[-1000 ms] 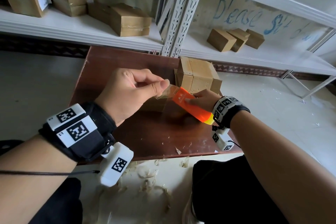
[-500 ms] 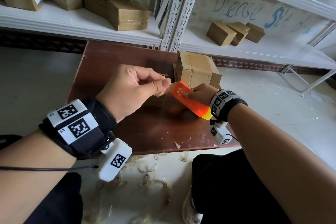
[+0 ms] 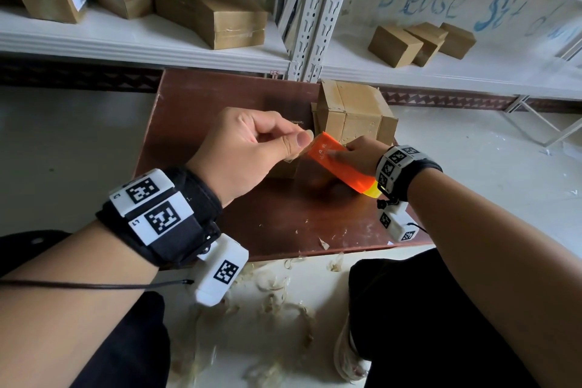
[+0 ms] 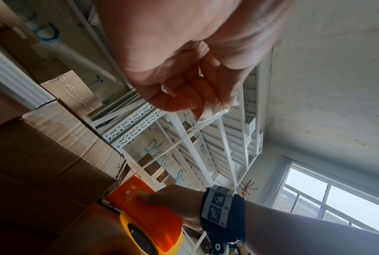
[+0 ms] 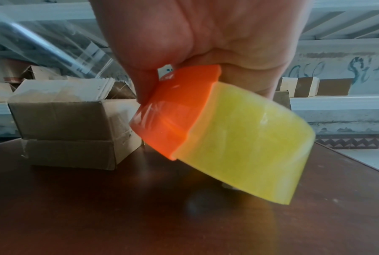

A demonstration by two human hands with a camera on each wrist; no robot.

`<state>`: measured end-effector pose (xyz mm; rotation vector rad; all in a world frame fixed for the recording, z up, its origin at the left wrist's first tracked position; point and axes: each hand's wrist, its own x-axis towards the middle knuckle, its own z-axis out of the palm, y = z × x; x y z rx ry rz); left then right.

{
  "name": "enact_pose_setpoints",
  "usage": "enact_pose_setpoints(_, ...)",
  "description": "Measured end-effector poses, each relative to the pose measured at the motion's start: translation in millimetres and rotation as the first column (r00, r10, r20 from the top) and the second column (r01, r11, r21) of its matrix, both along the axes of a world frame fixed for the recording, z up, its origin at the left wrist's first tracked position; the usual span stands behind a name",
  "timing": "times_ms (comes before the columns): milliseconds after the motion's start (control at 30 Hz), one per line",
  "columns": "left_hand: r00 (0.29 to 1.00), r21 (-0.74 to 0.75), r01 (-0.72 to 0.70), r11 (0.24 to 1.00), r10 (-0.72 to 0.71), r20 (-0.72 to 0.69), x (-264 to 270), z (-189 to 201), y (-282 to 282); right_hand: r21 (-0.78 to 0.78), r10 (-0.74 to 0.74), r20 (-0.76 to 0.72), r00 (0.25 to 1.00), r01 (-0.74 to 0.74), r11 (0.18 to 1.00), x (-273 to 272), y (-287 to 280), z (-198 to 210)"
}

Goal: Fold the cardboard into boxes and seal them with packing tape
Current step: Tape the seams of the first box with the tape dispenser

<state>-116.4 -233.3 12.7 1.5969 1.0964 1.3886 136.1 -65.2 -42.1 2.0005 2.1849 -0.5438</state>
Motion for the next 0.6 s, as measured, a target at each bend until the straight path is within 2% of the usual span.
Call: enact_pose_setpoints(600, 0.999, -0.028, -0.025, 0.999, 0.026, 0.021, 5.4, -2.1, -0.6, -0.01, 0.033, 0.007, 0.999, -0.033, 0.999, -2.4, -4.2, 3.1)
